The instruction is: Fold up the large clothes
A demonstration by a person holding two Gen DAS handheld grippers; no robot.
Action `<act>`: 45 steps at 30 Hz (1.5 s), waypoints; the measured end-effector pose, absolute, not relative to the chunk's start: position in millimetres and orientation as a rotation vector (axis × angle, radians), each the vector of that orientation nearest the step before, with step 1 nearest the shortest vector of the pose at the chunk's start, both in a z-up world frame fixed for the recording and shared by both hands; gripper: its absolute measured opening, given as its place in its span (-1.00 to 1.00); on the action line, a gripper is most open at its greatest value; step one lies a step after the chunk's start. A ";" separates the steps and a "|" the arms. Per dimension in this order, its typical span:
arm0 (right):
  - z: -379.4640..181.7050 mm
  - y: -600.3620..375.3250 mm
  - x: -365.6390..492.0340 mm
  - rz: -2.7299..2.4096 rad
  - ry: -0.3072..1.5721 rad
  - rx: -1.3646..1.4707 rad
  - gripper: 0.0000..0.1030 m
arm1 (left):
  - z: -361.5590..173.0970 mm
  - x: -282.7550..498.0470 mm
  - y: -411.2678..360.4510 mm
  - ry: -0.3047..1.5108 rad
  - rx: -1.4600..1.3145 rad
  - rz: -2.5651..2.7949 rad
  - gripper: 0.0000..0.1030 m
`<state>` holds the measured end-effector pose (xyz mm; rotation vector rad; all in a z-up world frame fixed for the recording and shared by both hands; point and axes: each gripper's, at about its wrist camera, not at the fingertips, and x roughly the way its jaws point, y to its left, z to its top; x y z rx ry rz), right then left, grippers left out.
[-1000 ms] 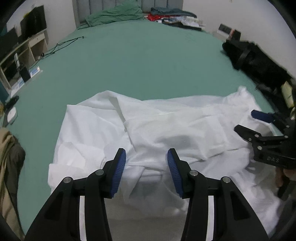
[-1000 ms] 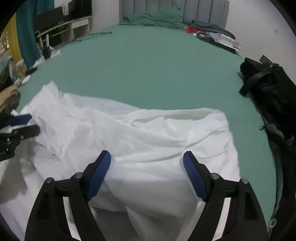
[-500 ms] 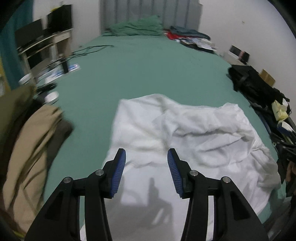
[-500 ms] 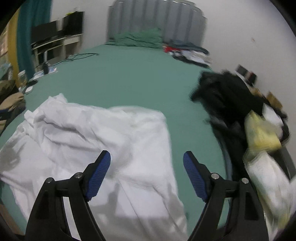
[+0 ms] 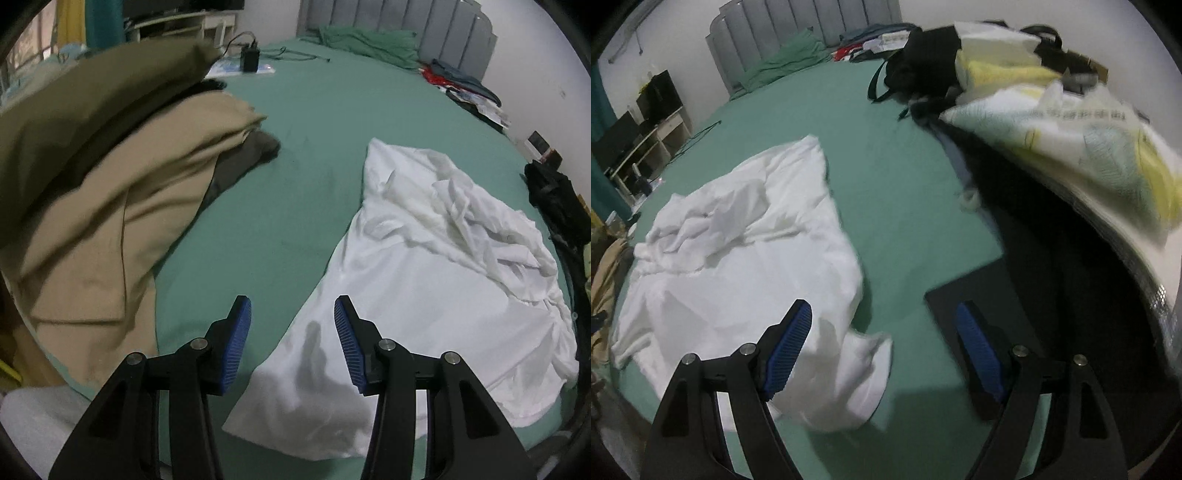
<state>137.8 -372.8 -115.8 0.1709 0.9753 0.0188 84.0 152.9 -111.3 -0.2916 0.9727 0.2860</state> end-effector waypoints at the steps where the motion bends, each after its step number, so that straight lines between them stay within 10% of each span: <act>1: -119.4 -368.7 133.4 0.037 0.987 0.181 0.56 | -114.1 82.4 153.5 0.978 -0.288 0.282 -0.03; 7: -153.9 -348.0 120.5 0.047 1.042 0.222 0.55 | -133.1 73.9 159.8 1.004 -0.318 0.242 -0.03; 14: -155.6 -330.9 114.6 0.089 1.032 0.206 -0.69 | -153.4 78.3 139.5 1.077 -0.252 0.173 0.11; 17: -153.8 -325.8 110.2 0.123 1.030 0.218 -0.85 | -155.4 74.2 136.5 1.068 -0.237 0.182 0.12; 20: -146.6 -325.7 103.3 0.146 1.001 0.244 -0.87 | -155.1 71.0 132.9 1.083 -0.223 0.169 0.02; 22: -139.9 -327.1 99.5 0.158 0.979 0.264 -0.88 | -150.4 67.4 132.2 1.099 -0.251 0.108 -0.93; 34: -84.8 -364.7 76.7 0.155 0.874 0.330 -0.89 | -75.0 37.7 147.9 0.914 -0.257 0.116 -0.94; 42: -129.0 -354.5 101.3 0.121 1.067 0.325 -0.80 | -126.5 50.8 156.6 1.087 -0.309 0.138 -0.93; 45: -144.1 -353.1 102.2 0.099 1.139 0.330 -0.24 | -145.1 47.1 155.4 1.151 -0.337 0.128 -0.88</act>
